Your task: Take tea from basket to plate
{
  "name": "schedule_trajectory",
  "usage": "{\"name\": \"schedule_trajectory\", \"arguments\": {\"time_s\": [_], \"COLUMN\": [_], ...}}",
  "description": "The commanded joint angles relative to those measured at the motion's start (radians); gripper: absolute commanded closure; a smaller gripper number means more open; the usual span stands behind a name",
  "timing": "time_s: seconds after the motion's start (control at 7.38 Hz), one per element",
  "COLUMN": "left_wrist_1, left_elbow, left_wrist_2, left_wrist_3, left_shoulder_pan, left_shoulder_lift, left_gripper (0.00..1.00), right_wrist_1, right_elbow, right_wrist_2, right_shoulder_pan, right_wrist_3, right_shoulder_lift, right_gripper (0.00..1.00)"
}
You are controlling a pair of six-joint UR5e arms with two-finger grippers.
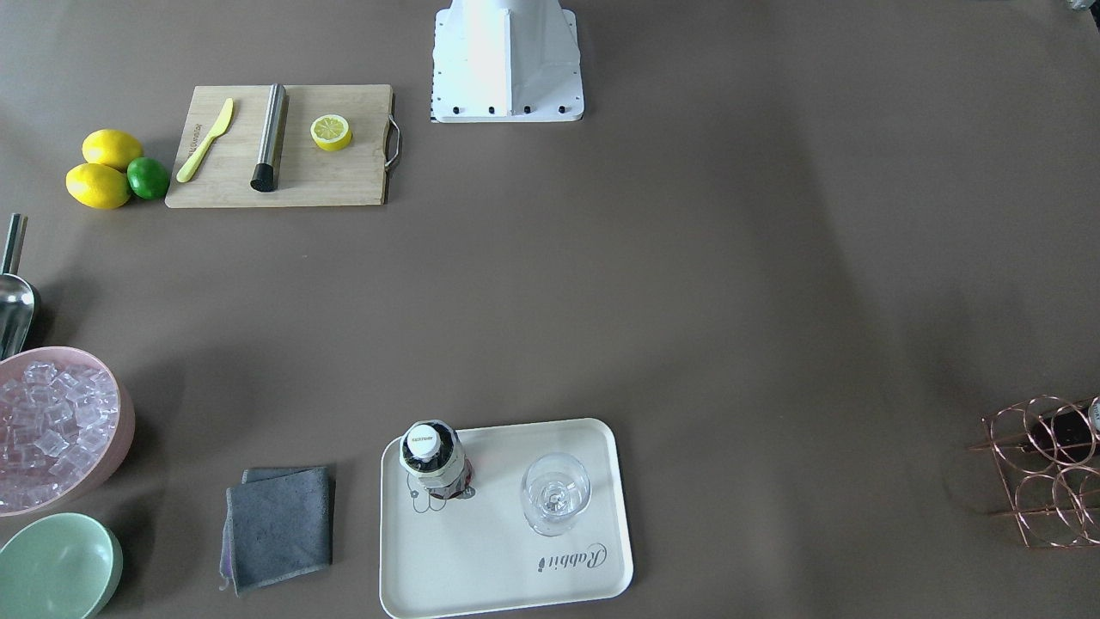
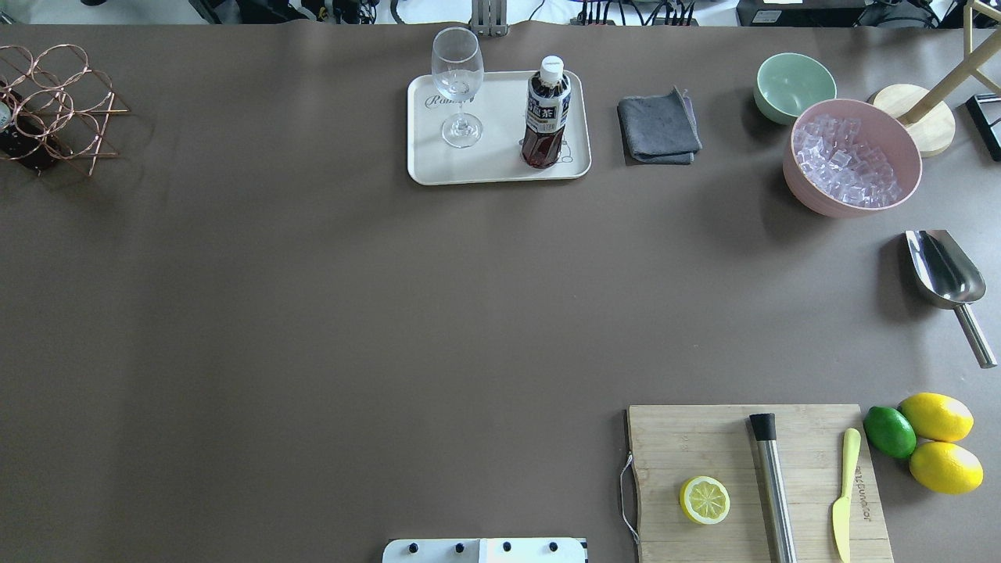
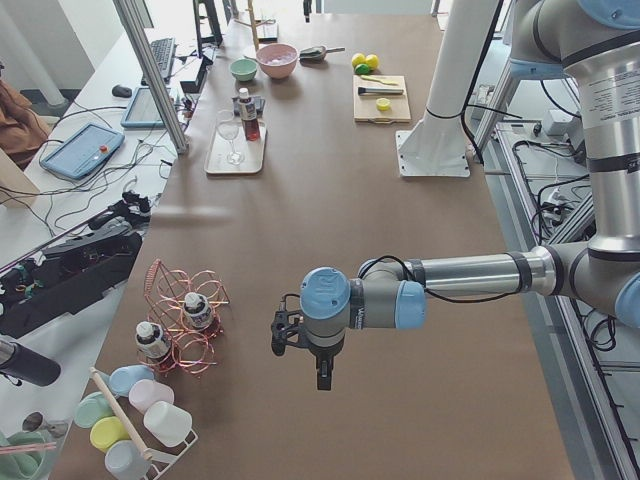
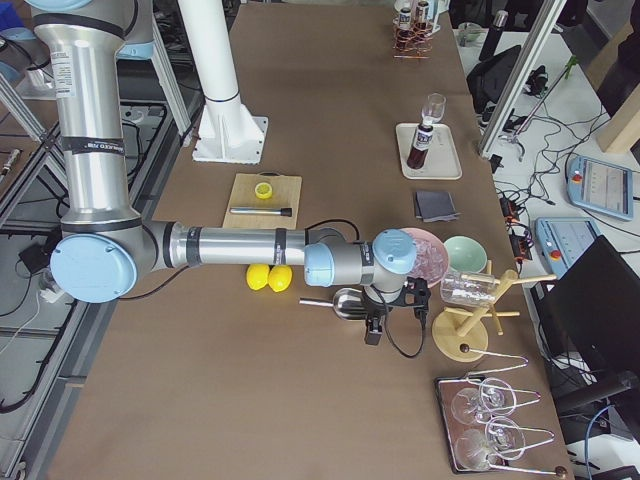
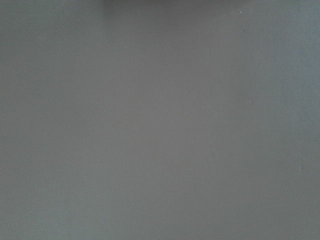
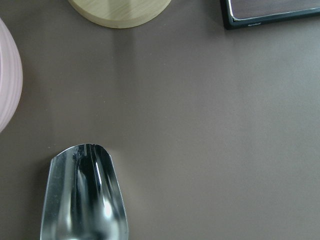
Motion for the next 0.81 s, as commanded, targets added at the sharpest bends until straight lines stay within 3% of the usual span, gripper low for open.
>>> {"name": "schedule_trajectory", "arguments": {"time_s": [0.0,0.68], "left_wrist_1": [-0.001,0.0], "left_elbow": [0.001,0.004], "left_wrist_2": [-0.001,-0.001], "left_wrist_3": [-0.001,-0.001], "left_shoulder_pan": [0.0,0.001], "left_shoulder_lift": [-0.001,-0.019], "left_gripper": [0.02,0.02], "right_wrist_1": [0.0,0.0], "right_elbow": [0.002,0.005], "right_wrist_2": [0.0,0.0], "right_shoulder_pan": [0.0,0.0], "right_wrist_3": [0.001,0.0], "right_shoulder_lift": [0.0,0.0], "right_gripper": [0.0,0.0]}}
